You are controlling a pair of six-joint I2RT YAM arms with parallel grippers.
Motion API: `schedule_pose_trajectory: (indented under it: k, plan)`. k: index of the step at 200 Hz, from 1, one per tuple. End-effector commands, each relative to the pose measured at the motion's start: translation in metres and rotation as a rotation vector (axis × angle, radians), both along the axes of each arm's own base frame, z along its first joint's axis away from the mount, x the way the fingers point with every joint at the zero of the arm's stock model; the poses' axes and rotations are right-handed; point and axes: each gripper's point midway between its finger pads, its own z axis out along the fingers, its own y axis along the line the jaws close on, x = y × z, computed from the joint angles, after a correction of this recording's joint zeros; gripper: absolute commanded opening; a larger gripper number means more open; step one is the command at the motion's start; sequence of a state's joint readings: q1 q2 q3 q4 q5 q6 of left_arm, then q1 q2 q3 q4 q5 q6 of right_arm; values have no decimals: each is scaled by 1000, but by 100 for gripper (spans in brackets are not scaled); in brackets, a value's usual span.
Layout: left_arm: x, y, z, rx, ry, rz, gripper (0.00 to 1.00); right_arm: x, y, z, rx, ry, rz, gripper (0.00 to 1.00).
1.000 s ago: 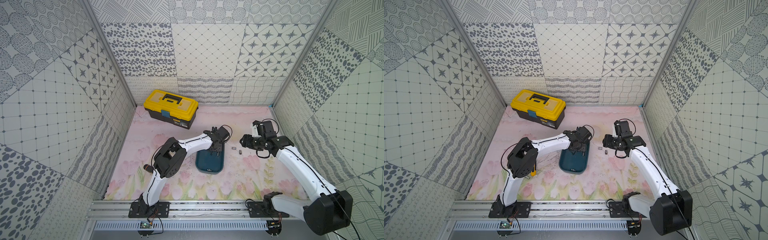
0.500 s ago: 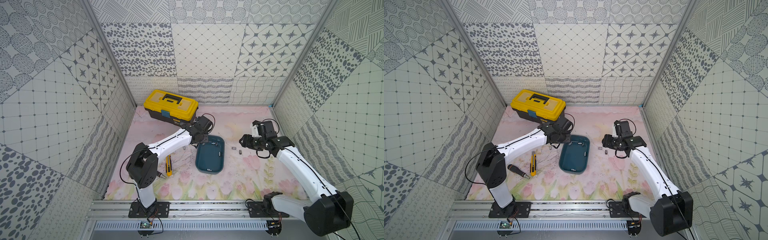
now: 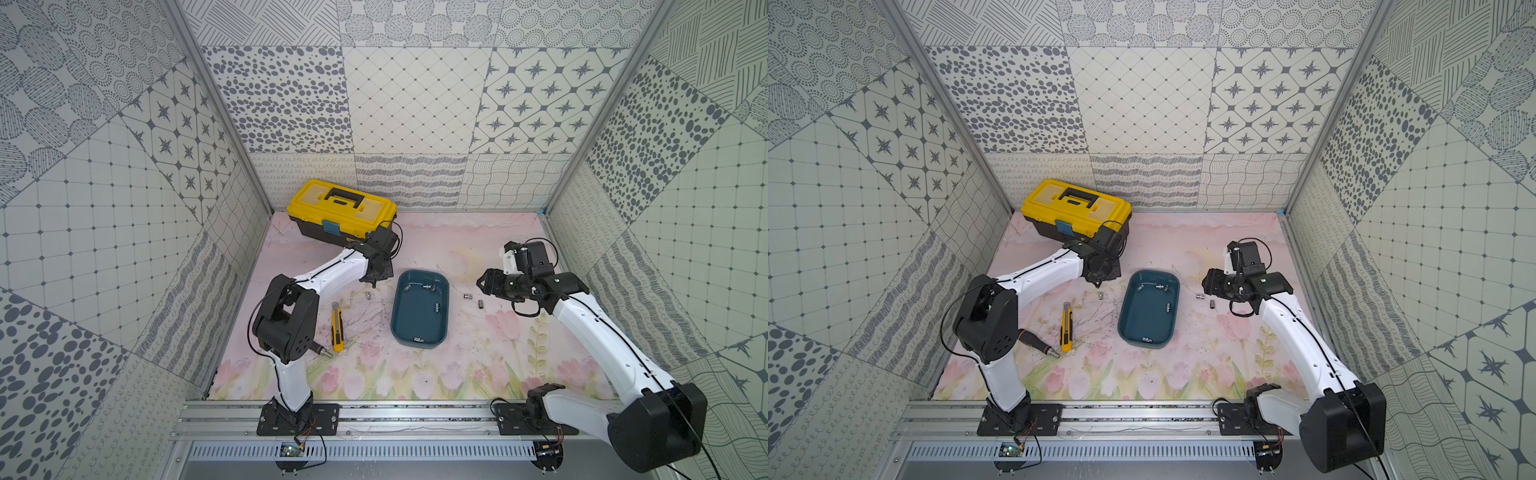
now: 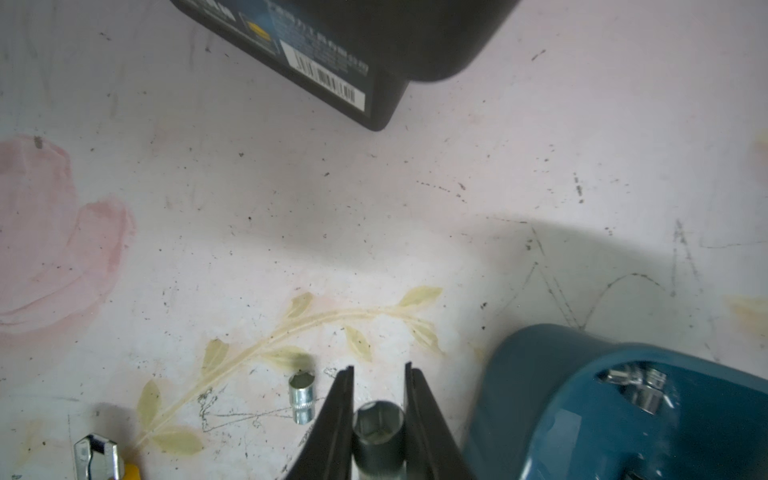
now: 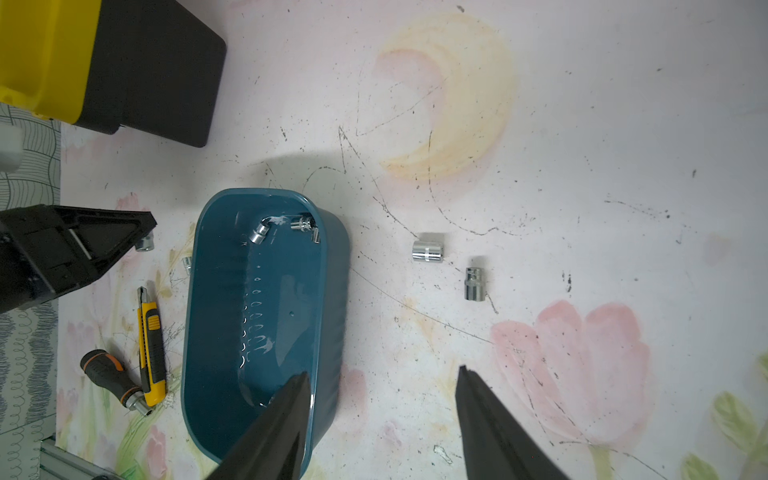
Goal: Take out the socket from the storage box
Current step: Place the socket head at the center of the board.
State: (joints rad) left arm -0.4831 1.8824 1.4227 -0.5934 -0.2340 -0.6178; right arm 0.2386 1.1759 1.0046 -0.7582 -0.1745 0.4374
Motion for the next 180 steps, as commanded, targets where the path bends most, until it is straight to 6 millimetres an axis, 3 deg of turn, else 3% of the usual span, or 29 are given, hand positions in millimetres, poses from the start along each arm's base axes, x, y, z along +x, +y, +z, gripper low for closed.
schedule_pose_trajectory:
  k: [1,80,143,180]
  plan:
    - [4,6,-23,-7,34,-9,14,7,2,13,26,-50,-2,61]
    - [1,4,-61,-6,85,-10,14,7,6,12,42,-49,12,61]
    - [-3,6,-68,-3,93,-14,16,7,7,12,49,-52,14,61]
    - [-4,6,-67,-7,83,-18,29,7,7,11,48,-49,14,61]
